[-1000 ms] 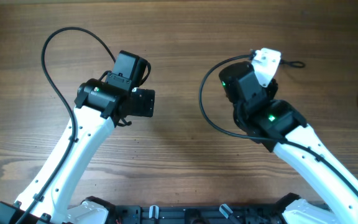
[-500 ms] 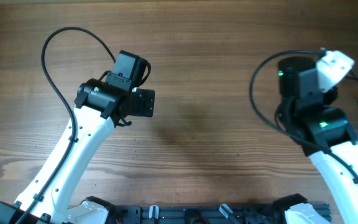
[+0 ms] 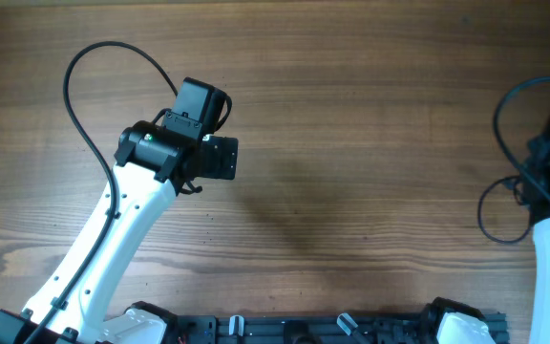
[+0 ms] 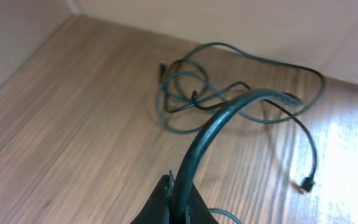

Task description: Untangle cables

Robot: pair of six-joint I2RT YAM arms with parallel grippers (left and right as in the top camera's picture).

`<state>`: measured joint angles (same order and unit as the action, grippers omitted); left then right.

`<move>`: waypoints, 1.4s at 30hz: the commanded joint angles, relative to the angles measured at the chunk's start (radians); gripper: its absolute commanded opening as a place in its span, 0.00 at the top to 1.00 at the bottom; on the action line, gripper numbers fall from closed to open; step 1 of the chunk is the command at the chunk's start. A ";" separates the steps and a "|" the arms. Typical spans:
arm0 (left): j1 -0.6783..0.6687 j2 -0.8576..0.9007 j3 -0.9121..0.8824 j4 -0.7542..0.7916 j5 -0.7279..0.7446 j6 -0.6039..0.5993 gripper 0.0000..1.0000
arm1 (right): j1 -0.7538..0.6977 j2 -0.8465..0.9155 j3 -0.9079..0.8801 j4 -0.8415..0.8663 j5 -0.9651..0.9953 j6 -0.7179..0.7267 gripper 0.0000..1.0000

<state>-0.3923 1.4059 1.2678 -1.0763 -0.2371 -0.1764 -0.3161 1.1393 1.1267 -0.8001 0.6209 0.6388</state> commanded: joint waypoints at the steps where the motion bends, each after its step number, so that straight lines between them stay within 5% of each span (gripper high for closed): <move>1: 0.004 -0.014 0.000 0.000 0.002 0.012 0.00 | -0.090 -0.004 0.018 0.002 -0.051 0.043 0.96; 14: 0.004 -0.014 0.000 -0.001 0.002 0.012 0.00 | -0.333 0.157 0.018 0.166 -0.360 0.106 0.96; 21: 0.004 -0.014 0.000 0.000 0.002 0.012 0.00 | -0.412 0.243 0.018 0.381 -0.576 0.263 0.96; 31: 0.004 -0.014 0.000 0.000 0.002 0.012 0.00 | -0.424 0.337 0.018 0.825 -0.517 0.277 0.95; 42: 0.004 -0.014 0.000 0.000 0.002 0.012 0.00 | -0.424 0.560 0.018 0.799 -0.510 0.198 0.96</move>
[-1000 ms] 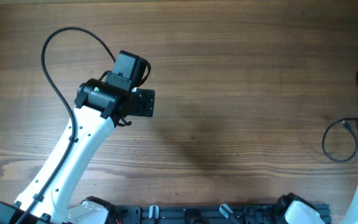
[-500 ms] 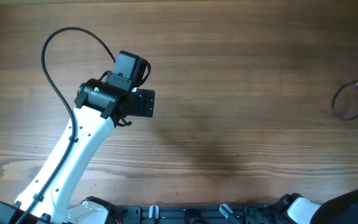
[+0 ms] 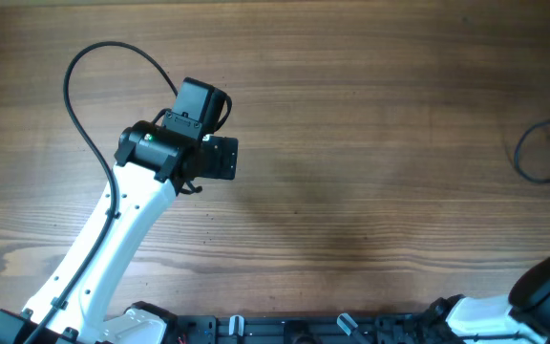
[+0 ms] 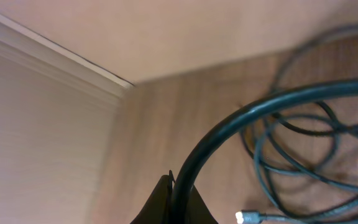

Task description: Untangle cables

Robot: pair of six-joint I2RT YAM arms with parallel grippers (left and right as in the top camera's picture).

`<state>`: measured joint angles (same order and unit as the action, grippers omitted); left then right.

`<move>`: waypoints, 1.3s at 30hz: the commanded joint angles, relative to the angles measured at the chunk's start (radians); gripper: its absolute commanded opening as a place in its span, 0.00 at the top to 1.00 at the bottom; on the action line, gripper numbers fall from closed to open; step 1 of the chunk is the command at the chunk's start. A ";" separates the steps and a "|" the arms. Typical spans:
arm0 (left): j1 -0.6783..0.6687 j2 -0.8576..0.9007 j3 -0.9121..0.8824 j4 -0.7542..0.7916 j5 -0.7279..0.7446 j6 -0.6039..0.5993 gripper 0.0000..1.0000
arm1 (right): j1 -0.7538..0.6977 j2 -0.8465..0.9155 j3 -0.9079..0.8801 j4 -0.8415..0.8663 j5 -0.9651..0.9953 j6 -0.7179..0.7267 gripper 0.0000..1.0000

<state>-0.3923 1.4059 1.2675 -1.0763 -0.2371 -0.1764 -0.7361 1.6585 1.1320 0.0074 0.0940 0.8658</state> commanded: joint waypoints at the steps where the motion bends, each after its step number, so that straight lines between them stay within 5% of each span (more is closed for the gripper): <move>1: 0.004 -0.014 0.000 0.000 0.002 0.012 0.00 | -0.004 0.053 0.013 -0.018 0.017 -0.033 0.95; 3: 0.004 -0.014 0.000 0.000 0.002 0.012 0.00 | -0.004 0.066 0.012 -0.039 0.017 -0.037 0.87; 6: 0.004 -0.014 0.000 -0.001 0.002 0.012 0.00 | -0.004 0.066 0.012 -0.072 -0.030 -0.037 0.43; 12: 0.004 -0.014 0.000 0.000 0.002 0.012 0.00 | -0.003 0.066 0.012 -0.153 -0.203 -0.025 0.01; 17: 0.004 -0.014 0.000 0.000 0.002 0.012 0.00 | -0.003 0.066 0.012 -0.321 -0.269 -0.044 0.00; 24: 0.004 -0.014 0.000 -0.001 0.002 0.012 0.00 | -0.003 0.034 0.012 -0.346 -0.348 -0.077 0.00; 39: 0.004 -0.014 0.000 0.000 0.002 0.012 0.00 | 0.003 -0.346 0.012 -0.451 -0.577 -0.084 0.00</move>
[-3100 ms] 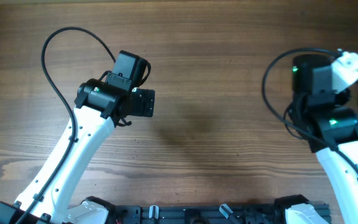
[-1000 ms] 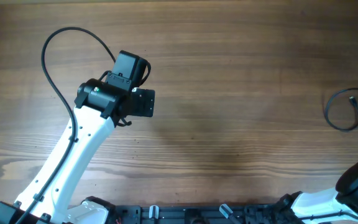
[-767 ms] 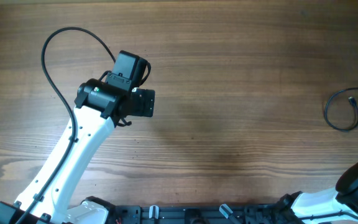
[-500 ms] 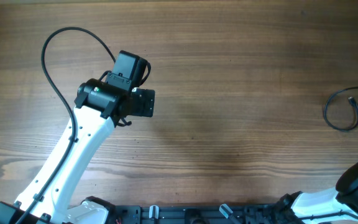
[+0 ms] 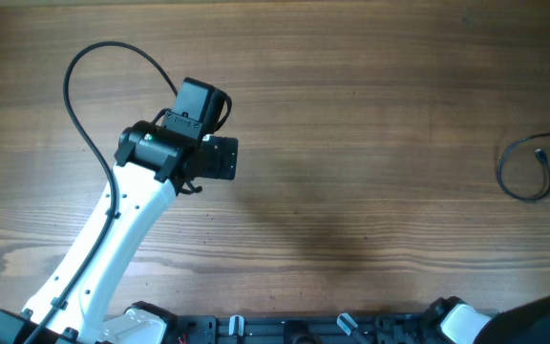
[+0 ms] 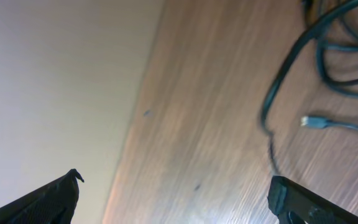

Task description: Untangle cables

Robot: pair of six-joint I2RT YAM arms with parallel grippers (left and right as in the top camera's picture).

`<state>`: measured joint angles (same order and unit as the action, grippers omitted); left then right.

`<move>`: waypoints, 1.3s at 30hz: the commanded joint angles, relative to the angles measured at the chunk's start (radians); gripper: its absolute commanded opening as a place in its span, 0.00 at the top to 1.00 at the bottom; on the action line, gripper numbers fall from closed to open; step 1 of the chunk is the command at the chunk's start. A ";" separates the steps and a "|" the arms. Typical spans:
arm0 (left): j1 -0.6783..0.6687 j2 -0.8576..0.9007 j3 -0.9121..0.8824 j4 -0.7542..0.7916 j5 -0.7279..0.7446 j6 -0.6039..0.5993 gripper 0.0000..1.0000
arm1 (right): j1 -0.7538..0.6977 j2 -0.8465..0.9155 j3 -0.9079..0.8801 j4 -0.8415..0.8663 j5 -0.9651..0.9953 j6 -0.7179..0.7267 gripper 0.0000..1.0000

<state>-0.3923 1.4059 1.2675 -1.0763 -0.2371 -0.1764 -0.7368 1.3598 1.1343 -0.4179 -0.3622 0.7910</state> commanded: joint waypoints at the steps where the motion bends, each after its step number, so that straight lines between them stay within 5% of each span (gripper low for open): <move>1: 0.004 -0.014 0.000 0.000 0.002 0.012 0.00 | 0.010 -0.060 0.010 -0.040 -0.159 -0.031 0.00; 13: 0.004 -0.014 0.000 0.000 0.002 0.012 0.00 | 0.399 -0.069 0.010 -0.085 -0.267 -0.322 0.00; 22: 0.004 -0.014 0.000 0.000 0.002 0.012 0.00 | 0.778 -0.011 0.009 -0.083 -0.261 -0.338 0.00; 32: 0.004 -0.014 0.000 0.000 0.002 0.012 0.00 | 0.930 0.106 0.009 -0.092 -0.234 -0.061 0.00; 39: 0.004 -0.014 0.000 0.000 0.002 0.012 0.00 | 0.929 0.140 0.009 -0.092 -0.130 0.351 0.00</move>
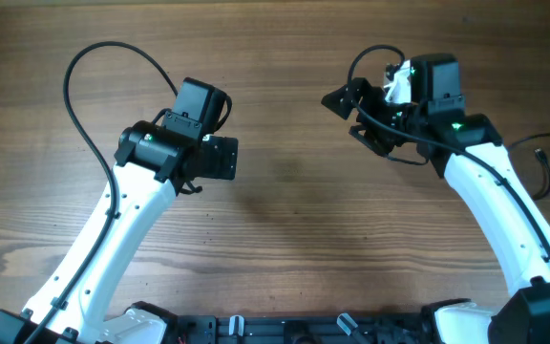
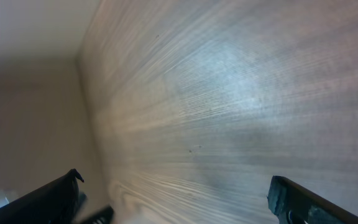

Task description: Untangle cables

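The tangled dark cables [image 1: 542,172] lie at the table's right edge in the overhead view, partly out of frame and partly behind the right arm. My right gripper [image 1: 344,117] hangs over the middle of the table, well left of them. Its fingers stand wide apart in the right wrist view, and the right gripper [image 2: 174,180] has only bare wood between them. No cable shows in that view. My left gripper [image 1: 220,158] sits left of centre; its fingers cannot be made out from above.
The wooden table [image 1: 285,229] fills both views. A black hose [image 1: 84,86] belonging to the left arm loops over the far left of the table. The arm bases [image 1: 304,330] line the near edge.
My right arm has moved from the table's right edge to the middle. Its gripper is still open and empty, and the cables are out of its wrist view. The left arm has not moved.
First my right gripper was shut on a thick dark cable at the right edge, with the tangle beyond it. It still held that cable later. Then it was open, with the cables lying on the table. Now it is open over the table's middle, away from them.
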Robot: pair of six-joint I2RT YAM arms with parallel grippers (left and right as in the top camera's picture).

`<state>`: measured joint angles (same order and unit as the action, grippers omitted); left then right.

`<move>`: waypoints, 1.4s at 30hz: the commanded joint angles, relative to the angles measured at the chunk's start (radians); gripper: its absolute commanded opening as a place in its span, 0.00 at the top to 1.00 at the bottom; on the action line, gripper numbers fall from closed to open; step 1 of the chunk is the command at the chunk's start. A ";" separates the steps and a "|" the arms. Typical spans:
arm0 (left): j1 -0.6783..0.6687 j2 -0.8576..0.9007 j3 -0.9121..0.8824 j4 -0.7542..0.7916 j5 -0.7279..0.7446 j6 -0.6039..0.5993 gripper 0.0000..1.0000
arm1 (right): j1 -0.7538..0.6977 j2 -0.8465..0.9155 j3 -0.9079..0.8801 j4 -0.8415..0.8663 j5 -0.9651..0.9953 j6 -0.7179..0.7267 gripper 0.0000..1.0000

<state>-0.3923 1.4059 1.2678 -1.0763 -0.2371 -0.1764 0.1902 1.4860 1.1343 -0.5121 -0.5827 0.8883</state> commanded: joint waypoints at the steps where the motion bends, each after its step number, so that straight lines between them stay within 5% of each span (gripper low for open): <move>1: 0.004 -0.014 0.000 0.000 0.002 0.012 0.00 | 0.002 0.014 0.009 0.002 0.128 0.336 0.00; 8: 0.004 -0.014 0.000 0.000 0.002 0.012 0.00 | 0.002 0.014 0.009 0.002 0.322 0.818 0.00; 14: 0.004 -0.014 0.000 -0.001 0.002 0.012 0.00 | 0.002 0.014 0.009 0.002 0.325 1.082 0.00; 42: 0.003 -0.014 0.000 0.000 0.002 0.012 0.00 | 0.002 0.014 0.009 0.002 0.324 1.111 0.01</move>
<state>-0.3923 1.4059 1.2678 -1.0763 -0.2371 -0.1764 0.1902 1.4876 1.1343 -0.5121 -0.2790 1.9793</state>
